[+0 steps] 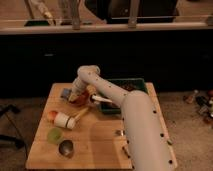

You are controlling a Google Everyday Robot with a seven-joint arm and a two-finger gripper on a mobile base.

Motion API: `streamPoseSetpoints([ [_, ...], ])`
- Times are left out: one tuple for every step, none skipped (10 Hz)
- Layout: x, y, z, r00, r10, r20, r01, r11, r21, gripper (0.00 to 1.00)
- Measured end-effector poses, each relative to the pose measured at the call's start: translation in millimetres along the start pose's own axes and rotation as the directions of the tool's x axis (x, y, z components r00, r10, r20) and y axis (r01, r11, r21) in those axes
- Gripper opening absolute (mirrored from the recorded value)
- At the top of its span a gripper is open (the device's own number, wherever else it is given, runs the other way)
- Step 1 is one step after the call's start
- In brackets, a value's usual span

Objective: Wipe red bowl with sponge

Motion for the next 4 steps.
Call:
streamPoseSetpoints([
  [4,9,-6,1.0,-0.008,-0.007,0.008,1.0,-0.006,0.0],
  [12,14,-14,1.0,-0.001,-0.019,0.0,1.0,-0.006,0.0],
  [23,13,-21,0.999,0.015,-0.03,-0.015,1.0,-0.002,0.0],
  [32,12,-26,0.999,0.03,-0.039,-0.03,1.0,0.002,0.0],
])
